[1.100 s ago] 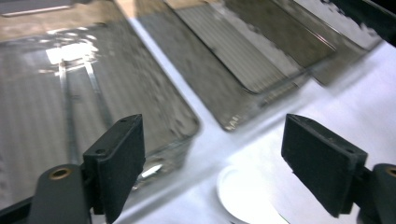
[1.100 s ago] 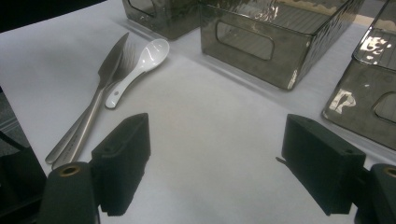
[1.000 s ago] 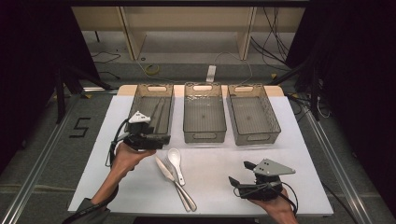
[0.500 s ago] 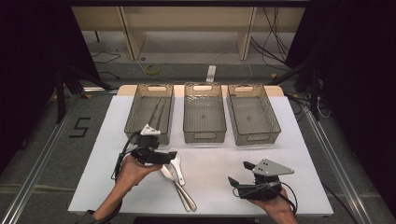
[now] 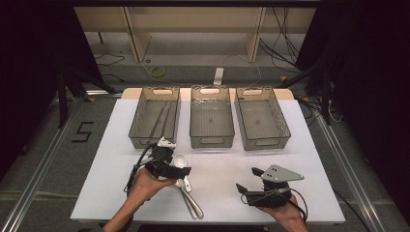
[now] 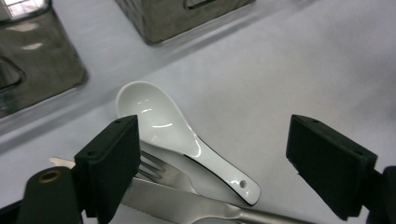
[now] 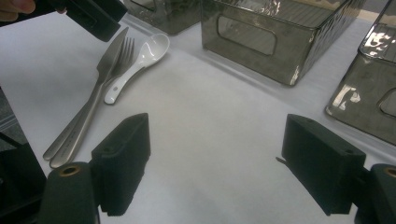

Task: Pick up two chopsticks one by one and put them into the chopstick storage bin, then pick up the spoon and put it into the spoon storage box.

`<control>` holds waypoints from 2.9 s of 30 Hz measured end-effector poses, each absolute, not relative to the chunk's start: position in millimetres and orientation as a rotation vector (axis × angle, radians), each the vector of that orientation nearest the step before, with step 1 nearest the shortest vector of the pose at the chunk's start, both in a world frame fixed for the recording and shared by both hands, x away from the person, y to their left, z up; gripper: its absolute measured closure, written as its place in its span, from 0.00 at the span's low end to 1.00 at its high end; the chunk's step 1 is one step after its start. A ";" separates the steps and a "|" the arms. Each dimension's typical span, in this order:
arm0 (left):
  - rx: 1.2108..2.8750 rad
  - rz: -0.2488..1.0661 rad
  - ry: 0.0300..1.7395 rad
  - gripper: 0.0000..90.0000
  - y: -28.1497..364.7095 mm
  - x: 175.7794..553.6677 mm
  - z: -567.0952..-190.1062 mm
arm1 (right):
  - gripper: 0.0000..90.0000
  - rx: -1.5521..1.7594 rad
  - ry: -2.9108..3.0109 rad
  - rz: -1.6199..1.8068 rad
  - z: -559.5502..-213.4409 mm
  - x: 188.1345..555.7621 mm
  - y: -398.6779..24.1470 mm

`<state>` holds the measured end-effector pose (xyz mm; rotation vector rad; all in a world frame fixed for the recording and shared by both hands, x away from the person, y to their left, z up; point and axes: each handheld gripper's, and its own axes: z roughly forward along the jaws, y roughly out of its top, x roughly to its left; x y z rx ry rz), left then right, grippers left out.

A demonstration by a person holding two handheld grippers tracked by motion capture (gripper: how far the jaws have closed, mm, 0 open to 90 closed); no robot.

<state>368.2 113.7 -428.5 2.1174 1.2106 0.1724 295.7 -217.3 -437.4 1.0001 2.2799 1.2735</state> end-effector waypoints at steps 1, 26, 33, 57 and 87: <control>2.126 0.168 1.210 0.19 112.7 367.6 -428.5 | 0.27 1.000 2.279 1.274 -437.3 295.6 -217.3; 2.196 0.107 1.249 0.21 97.5 368.0 -445.0 | 0.27 0.994 2.281 1.255 -438.6 296.5 -215.4; 2.212 0.101 1.266 0.19 92.8 370.4 -449.4 | 0.27 0.991 2.284 1.251 -439.0 296.3 -215.5; 2.322 0.078 1.301 0.24 83.8 376.7 -464.3 | 0.28 0.957 2.301 1.235 -438.1 293.8 -211.4; 2.400 0.258 1.320 0.40 70.9 378.5 -467.3 | 0.28 0.937 2.306 1.202 -438.5 292.6 -208.8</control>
